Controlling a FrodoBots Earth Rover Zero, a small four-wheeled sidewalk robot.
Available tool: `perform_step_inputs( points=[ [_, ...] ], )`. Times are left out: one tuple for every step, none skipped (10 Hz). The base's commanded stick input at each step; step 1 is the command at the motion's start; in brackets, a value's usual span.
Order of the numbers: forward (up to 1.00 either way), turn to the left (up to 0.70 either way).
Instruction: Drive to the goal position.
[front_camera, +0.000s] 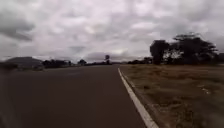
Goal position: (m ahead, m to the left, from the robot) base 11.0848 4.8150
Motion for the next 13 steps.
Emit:
perform_step_inputs(
  points=[
    [0.5, 0.0],
    [0.5, 0.0],
    [0.5, 0.0],
    [0.5, 0.0],
    [0.5, 0.0],
    [0.5, 0.0],
    [0.5, 0.0],
    [0.5, 0.0],
    [0.5, 0.0],
    [0.5, 0.0],
    [0.5, 0.0],
    [0.5, 0.0],
    [0.5, 0.0]
  ],
)
